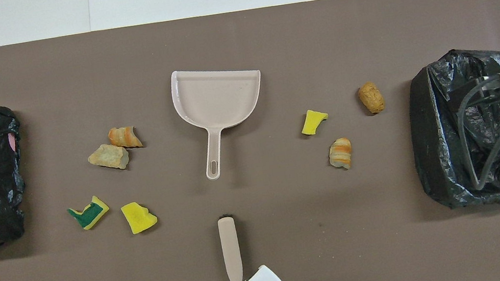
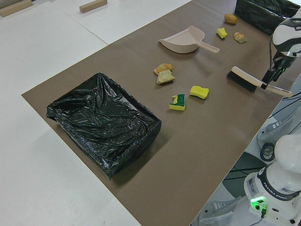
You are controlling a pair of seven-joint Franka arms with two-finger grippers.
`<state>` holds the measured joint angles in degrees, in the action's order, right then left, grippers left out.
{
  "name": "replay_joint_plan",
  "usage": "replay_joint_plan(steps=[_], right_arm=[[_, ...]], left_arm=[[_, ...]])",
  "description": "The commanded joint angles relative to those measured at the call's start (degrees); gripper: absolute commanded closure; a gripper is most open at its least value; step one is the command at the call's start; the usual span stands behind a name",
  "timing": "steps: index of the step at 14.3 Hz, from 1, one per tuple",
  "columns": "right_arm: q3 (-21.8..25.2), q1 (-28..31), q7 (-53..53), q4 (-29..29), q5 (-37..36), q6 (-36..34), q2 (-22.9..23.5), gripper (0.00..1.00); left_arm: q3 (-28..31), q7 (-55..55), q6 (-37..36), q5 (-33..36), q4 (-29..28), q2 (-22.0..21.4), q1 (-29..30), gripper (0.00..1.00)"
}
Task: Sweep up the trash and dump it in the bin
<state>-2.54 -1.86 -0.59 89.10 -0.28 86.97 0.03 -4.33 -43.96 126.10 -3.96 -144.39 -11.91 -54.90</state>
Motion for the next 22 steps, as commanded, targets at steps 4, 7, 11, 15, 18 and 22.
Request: replay_joint_plan(steps=[4, 7, 11, 15, 18, 22], right_arm=[[-0.7, -3.4, -1.5, 0.1, 0.8, 5.7, 5.5, 0.0], [-0.9, -6.1, -6.2, 0.1, 1.1, 8.8, 7.2, 0.0], [-1.0, -6.2, -6.6, 0.4, 1.9, 11.1, 7.3, 0.0], [-1.0, -8.5, -9.3, 0.2, 3.2, 13.3, 10.4, 0.0], [-1.0, -11.5, -13.9, 0.2, 3.2, 17.1, 12.8, 0.0], [-1.0, -13.6, -17.4, 0.2, 3.7, 21.3, 14.8, 0.0]], left_arm=[[1.1, -2.2, 1.2, -0.2, -2.6, -0.7, -2.3, 0.0], [1.1, -4.0, 0.3, -0.2, -2.3, -0.7, -2.2, 0.68], [1.2, -4.5, -4.4, -0.3, -1.2, -1.5, -2.0, 1.0], [1.3, -5.3, -5.6, -0.2, 0.3, -1.3, -1.4, 1.0], [1.6, -5.2, -6.7, -0.3, 0.8, -1.7, -1.1, 1.0], [1.6, -4.1, -15.2, -0.2, 4.6, -3.0, 4.1, 1.0]])
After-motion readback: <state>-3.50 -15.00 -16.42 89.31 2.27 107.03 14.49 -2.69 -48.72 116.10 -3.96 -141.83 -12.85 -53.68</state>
